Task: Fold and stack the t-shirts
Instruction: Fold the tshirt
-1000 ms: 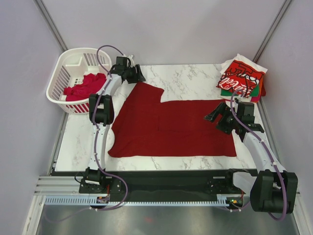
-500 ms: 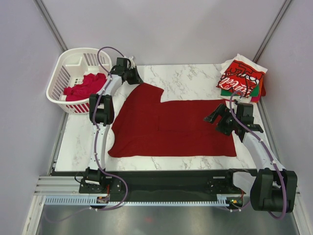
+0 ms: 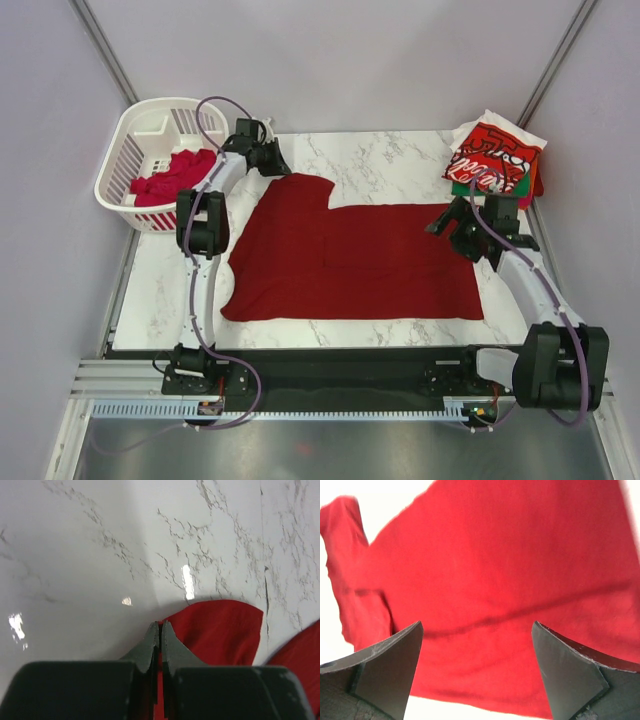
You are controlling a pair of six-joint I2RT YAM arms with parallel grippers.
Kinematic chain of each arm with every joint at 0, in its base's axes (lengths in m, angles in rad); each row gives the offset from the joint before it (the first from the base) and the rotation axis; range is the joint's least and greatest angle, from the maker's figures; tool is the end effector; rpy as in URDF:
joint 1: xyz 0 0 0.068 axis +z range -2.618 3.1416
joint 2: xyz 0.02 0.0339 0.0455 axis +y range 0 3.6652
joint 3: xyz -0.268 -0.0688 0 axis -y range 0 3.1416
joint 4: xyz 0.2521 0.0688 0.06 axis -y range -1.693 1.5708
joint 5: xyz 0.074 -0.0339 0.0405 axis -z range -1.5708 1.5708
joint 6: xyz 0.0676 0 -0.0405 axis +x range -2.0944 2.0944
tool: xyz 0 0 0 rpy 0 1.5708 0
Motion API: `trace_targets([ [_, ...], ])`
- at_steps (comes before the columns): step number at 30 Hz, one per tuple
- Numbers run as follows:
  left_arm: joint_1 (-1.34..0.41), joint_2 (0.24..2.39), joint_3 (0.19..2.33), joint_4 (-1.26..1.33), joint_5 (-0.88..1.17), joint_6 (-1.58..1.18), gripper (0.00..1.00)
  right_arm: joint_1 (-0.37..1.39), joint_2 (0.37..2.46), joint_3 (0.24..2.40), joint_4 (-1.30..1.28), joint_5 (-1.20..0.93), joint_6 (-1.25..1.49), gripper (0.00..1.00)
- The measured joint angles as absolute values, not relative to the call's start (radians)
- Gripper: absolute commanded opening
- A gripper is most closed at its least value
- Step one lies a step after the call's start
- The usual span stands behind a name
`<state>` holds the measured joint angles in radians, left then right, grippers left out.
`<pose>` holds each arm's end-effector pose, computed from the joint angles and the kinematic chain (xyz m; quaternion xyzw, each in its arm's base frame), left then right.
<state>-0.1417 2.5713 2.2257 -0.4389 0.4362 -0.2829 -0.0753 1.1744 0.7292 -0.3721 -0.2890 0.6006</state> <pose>0.5888 -0.1128 0.1337 0.0191 0.9054 -0.2742 0.3235 0.2656 -0.0007 0.2051 0.2551 0.8857 0.2238 0.3168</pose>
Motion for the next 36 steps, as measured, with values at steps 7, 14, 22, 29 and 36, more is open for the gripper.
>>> trace_targets([
  [7, -0.142, 2.369, 2.057, -0.446, 0.437, -0.308, 0.02, -0.073, 1.451, 1.098, -0.382, -0.065, 0.556, 0.89],
  [14, -0.144, 2.200, 1.920, -0.433, 0.418, -0.321, 0.02, -0.073, 1.732, 1.282, -0.374, 0.091, 0.498, 0.68],
  [22, -0.145, 2.164, 1.873, -0.435, 0.409, -0.329, 0.02, -0.073, 1.882, 1.341, -0.374, 0.147, 0.421, 0.61],
  [29, -0.152, 2.164, 1.864, -0.435, 0.409, -0.332, 0.02, -0.073, 1.962, 1.383, -0.345, 0.183, 0.394, 0.59],
  [36, -0.154, 2.164, 1.859, -0.436, 0.409, -0.332, 0.02, -0.075, 2.003, 1.377, -0.317, 0.186, 0.392, 0.55],
])
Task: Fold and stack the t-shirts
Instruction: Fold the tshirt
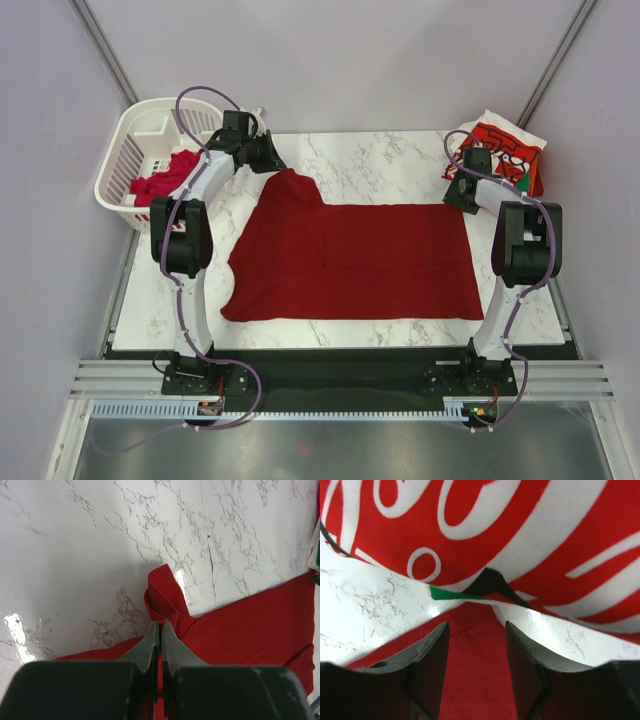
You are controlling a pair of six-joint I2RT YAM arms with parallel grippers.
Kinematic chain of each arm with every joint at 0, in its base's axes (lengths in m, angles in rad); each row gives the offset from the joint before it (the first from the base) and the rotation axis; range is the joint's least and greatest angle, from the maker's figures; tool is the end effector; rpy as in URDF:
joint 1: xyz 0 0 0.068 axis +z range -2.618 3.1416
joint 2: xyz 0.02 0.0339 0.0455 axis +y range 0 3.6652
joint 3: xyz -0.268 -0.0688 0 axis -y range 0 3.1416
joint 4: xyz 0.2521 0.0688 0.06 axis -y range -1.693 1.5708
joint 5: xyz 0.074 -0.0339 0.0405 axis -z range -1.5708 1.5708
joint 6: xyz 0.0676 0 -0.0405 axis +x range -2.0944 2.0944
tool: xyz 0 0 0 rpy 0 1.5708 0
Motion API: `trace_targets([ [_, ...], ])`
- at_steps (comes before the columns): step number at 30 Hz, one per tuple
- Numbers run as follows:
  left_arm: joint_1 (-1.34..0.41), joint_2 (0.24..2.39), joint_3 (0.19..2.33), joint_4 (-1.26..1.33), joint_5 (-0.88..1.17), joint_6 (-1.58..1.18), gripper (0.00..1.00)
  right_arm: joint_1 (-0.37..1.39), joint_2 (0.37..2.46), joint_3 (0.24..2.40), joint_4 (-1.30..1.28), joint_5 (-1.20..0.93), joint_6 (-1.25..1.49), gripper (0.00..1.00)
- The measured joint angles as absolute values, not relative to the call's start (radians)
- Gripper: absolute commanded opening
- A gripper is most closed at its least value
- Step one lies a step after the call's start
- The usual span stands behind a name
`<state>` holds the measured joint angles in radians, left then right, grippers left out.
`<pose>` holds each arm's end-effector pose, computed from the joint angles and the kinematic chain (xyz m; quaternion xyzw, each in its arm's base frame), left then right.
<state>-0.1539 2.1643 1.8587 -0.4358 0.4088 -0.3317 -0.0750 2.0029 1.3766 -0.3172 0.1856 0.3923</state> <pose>0.5183 -0.1076 0.2252 0.0019 0.8999 -0.2752 0.3383 0.4519 -0.0465 0.1440 0.2471 0.9148 -0.0385 0.3173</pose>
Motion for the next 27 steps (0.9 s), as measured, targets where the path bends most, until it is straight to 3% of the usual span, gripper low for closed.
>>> trace_targets([
  [8, -0.154, 2.164, 1.858, -0.435, 0.402, -0.332, 0.02, -0.089, 2.030, 1.356, -0.245, 0.181, 0.393, 0.38],
  [12, -0.154, 2.164, 1.858, -0.436, 0.401, -0.332, 0.02, -0.090, 2.030, 1.346, -0.224, 0.176, 0.391, 0.16],
  [17, -0.154, 2.165, 1.858, -0.436, 0.401, -0.332, 0.02, -0.090, 2.028, 1.330, -0.189, 0.162, 0.393, 0.02],
  [27, -0.155, 2.121, 1.801, -0.448, 0.398, -0.332, 0.02, -0.085, 1.978, 1.315, -0.250, 0.125, 0.392, 0.00],
])
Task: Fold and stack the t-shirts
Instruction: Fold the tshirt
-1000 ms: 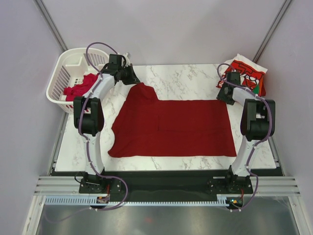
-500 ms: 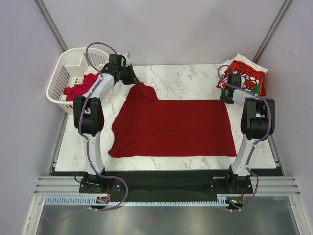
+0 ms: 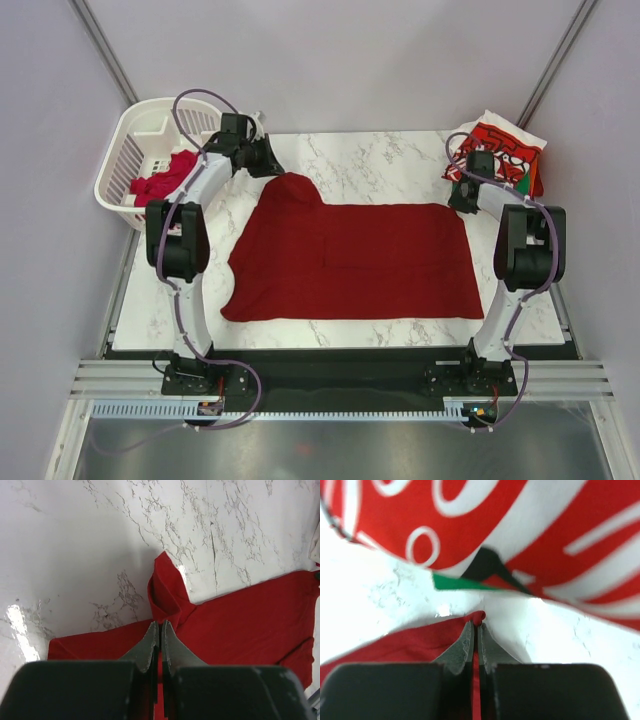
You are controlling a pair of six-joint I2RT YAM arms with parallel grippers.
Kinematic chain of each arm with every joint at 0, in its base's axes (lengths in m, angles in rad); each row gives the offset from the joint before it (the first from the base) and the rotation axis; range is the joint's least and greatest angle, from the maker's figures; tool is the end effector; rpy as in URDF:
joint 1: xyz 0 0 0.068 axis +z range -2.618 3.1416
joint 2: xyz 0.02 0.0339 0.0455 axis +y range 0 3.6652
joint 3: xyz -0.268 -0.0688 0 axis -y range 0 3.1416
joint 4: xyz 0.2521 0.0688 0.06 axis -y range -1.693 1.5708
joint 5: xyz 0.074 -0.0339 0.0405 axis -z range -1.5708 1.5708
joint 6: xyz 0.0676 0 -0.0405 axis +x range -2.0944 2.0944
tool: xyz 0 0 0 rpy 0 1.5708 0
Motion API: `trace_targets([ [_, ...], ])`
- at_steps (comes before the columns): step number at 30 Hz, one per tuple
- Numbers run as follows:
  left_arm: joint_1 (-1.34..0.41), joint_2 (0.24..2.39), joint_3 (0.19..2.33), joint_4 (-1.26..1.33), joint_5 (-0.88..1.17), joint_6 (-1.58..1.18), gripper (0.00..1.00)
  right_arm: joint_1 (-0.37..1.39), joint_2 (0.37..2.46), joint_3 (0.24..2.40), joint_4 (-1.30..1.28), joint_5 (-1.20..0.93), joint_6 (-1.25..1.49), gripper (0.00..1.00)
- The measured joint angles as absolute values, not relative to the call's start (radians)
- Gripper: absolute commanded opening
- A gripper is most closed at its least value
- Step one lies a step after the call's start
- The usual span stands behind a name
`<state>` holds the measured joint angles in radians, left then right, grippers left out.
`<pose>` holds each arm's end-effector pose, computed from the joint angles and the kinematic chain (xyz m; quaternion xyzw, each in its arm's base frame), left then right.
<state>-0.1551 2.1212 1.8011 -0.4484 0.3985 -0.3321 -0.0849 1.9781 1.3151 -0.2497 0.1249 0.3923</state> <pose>0.5061 -0.1057 0.2248 -0.0028 0.9057 -0.2692 0.3275 0.4457 -0.0464 0.1401 0.2428 0.9130 -0.0090 0.3278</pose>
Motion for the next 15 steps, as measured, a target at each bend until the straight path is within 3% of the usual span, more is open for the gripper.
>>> trace_targets([
  [8, -0.155, 1.945, 1.737, -0.508, 0.390, -0.331, 0.02, -0.066, 1.771, 1.269, -0.323, 0.118, 0.396, 0.00],
  [15, -0.155, 1.712, 1.552, -0.551, 0.389, -0.326, 0.02, -0.064, 1.568, 1.129, -0.368, 0.119, 0.430, 0.00],
])
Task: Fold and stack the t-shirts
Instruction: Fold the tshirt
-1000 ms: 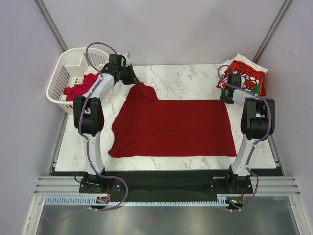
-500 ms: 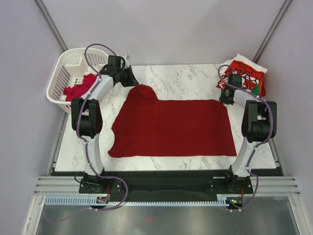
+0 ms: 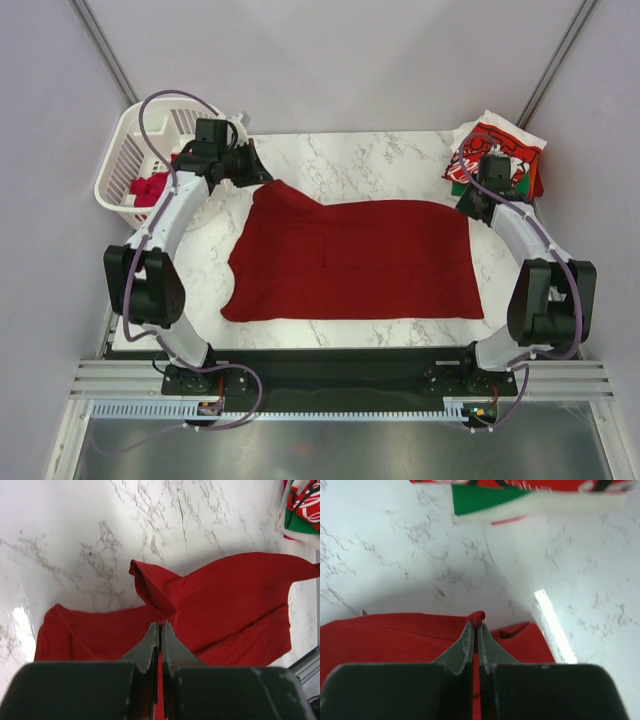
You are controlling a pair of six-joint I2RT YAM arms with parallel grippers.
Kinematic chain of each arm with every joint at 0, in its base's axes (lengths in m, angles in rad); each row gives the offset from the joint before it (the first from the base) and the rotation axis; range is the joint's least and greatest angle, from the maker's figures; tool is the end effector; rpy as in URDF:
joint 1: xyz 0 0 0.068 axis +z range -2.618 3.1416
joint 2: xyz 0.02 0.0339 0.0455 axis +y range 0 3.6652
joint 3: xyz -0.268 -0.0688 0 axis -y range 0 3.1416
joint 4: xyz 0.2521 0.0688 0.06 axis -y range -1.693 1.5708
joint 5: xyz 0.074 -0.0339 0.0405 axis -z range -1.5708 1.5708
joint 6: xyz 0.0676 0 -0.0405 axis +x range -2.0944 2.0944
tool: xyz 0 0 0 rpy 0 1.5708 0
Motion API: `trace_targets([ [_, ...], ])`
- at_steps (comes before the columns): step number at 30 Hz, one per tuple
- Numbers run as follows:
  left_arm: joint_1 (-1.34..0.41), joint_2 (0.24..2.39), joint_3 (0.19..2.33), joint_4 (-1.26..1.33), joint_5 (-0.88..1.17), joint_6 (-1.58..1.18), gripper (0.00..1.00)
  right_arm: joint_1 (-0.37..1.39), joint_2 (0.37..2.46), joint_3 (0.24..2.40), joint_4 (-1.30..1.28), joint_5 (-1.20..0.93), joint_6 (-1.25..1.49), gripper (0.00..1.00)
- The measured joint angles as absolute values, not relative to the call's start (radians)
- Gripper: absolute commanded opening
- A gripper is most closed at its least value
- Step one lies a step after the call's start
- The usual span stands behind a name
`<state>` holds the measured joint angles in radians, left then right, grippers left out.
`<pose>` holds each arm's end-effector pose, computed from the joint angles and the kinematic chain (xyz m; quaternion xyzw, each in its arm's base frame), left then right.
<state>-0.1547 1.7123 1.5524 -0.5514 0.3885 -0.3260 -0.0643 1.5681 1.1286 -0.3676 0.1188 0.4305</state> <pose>0.4107 -0.0900 0.3088 0.0038 0.8956 -0.2677 0.3553 0.3693 -0.0318 0.2266 0.2483 0.8927 0.0136 0.3758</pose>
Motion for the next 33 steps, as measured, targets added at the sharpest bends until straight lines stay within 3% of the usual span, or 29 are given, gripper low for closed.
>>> trace_targets([
  [11, -0.164, 1.431, 1.244, -0.641, 0.372, -0.320, 0.02, -0.062, 1.345, 0.898, -0.432, 0.130, 0.487, 0.00],
  [30, -0.170, 1.106, 1.003, -0.819, 0.363, -0.319, 0.02, -0.088, 1.116, 0.722, -0.520, 0.174, 0.532, 0.00],
  [32, -0.170, 1.098, 0.987, -0.831, 0.358, -0.319, 0.02, -0.095, 1.116, 0.707, -0.525, 0.174, 0.537, 0.04],
  [33, -0.170, 1.093, 0.975, -0.835, 0.354, -0.319, 0.03, -0.099, 1.116, 0.701, -0.528, 0.175, 0.539, 0.12],
])
